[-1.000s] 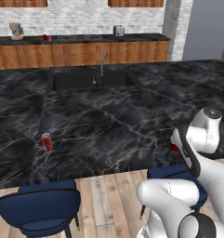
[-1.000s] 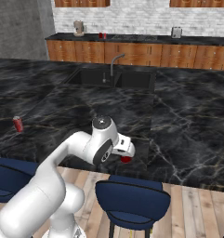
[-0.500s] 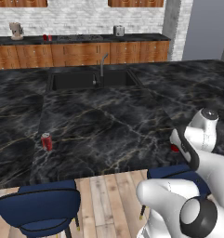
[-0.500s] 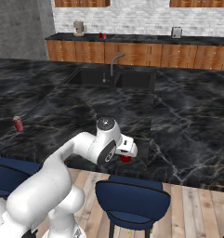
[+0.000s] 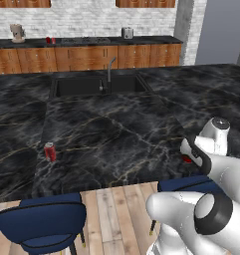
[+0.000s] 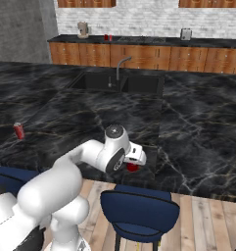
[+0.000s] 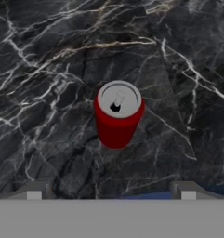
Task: Four empty soda cans are scattered around the kitchen. Gather all the cans and cluster them next to the stove for recycling.
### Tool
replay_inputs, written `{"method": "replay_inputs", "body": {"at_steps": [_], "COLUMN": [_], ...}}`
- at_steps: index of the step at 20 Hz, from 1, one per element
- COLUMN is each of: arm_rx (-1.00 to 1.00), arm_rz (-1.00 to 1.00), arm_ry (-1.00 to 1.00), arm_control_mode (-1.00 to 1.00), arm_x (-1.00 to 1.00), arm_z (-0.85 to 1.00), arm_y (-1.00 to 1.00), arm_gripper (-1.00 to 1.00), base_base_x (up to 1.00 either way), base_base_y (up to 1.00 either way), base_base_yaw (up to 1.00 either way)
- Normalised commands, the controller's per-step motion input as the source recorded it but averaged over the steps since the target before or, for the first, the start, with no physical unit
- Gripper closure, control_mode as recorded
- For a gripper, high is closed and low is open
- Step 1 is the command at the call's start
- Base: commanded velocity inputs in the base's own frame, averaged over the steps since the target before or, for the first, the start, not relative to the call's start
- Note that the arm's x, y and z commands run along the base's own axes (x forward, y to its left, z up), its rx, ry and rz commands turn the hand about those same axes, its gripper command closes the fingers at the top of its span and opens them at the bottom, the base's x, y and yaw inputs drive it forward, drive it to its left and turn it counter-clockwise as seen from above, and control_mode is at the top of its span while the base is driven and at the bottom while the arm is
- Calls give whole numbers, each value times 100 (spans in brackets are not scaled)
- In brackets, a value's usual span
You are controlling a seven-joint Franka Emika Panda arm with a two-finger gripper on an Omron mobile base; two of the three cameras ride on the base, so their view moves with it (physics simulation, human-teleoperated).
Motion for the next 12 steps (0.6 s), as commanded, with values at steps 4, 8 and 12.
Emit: {"method": "replay_inputs", "body": {"at_steps": [4, 8, 12], "arm_rx": [0, 0, 0], "arm_rz": [0, 0, 0], "arm_ry": [0, 1, 0], "arm_control_mode": [-100, -100, -100], "arm_x": [24, 25, 21], "arm_z": [-14, -13, -11], "arm_y": [-2, -6, -11], "arm_gripper": [-100, -100, -100], "base_base_x": [0, 0, 0], "base_base_y": [0, 0, 0], "base_base_yaw": [0, 0, 0]}}
